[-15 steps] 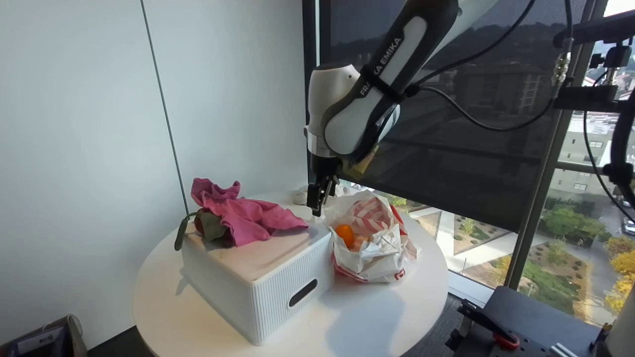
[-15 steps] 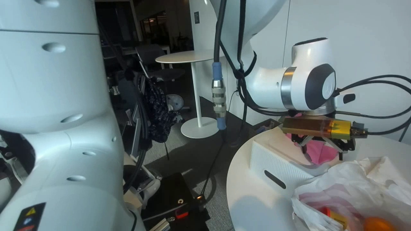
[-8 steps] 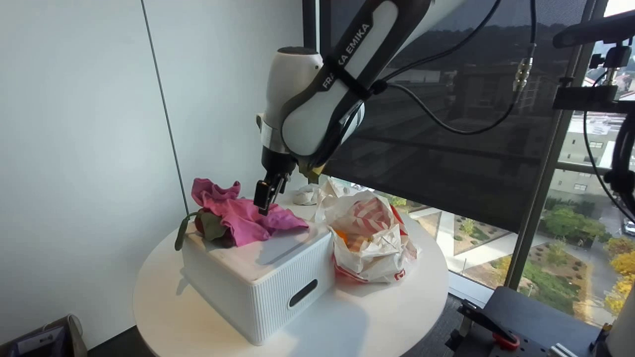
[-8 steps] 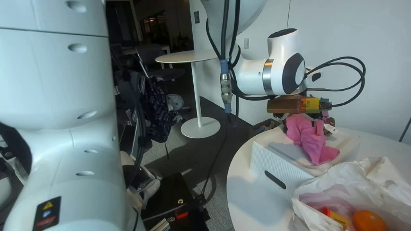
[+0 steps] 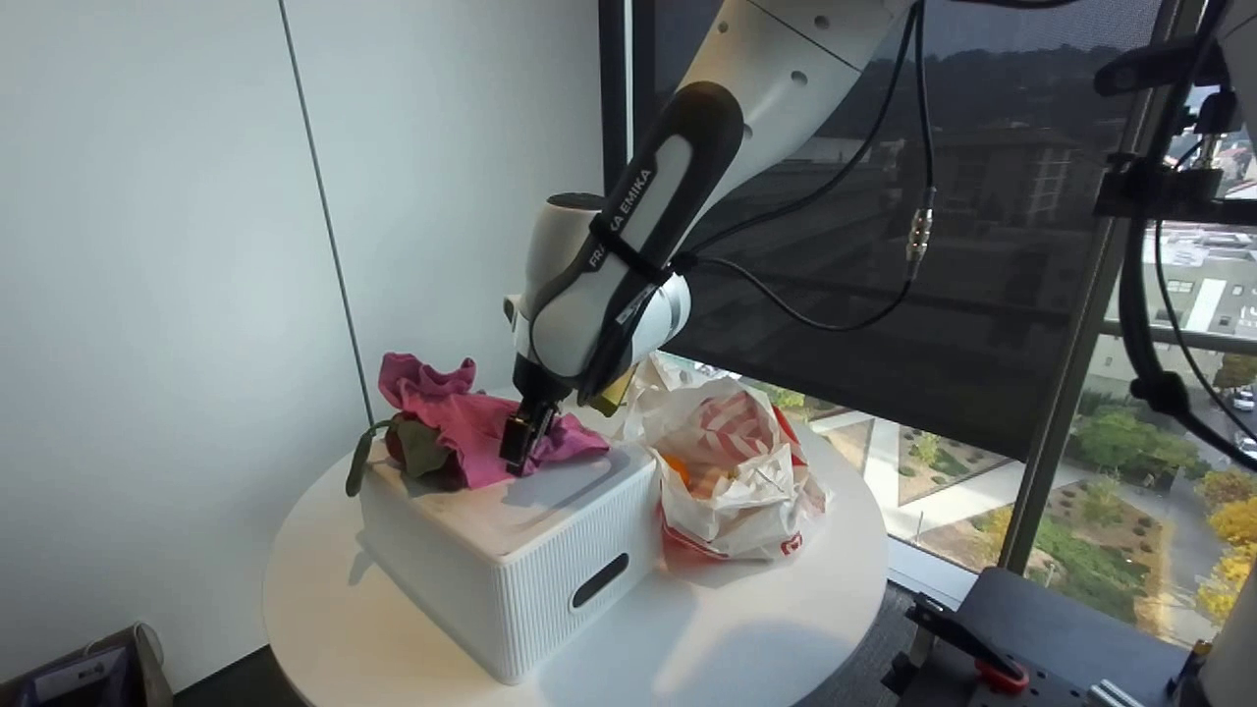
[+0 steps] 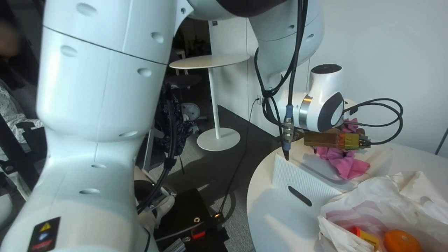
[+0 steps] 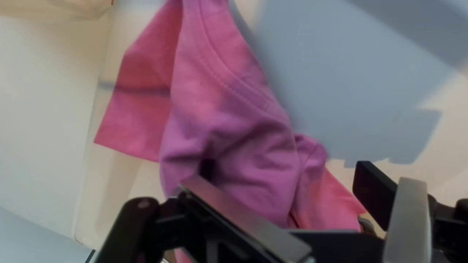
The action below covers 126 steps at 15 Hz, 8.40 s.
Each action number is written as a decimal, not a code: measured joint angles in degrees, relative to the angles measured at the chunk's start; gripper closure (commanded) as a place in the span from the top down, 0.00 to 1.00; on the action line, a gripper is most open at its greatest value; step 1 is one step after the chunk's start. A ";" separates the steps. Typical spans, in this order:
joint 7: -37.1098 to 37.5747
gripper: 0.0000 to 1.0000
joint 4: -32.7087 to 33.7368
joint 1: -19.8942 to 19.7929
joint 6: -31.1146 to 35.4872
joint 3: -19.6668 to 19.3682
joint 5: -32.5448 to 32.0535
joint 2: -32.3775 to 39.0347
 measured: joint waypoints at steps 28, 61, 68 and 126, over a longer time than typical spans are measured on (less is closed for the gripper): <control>-15.52 0.02 -3.51 -8.08 -11.20 6.49 10.19 -23.26; 1.82 0.02 -27.42 -10.20 -20.63 -6.85 -12.80 -60.94; 4.76 0.02 -28.81 -13.24 -21.47 -6.95 -17.38 -57.53; 48.24 0.02 -4.61 -9.70 -5.88 -9.22 -54.00 -1.29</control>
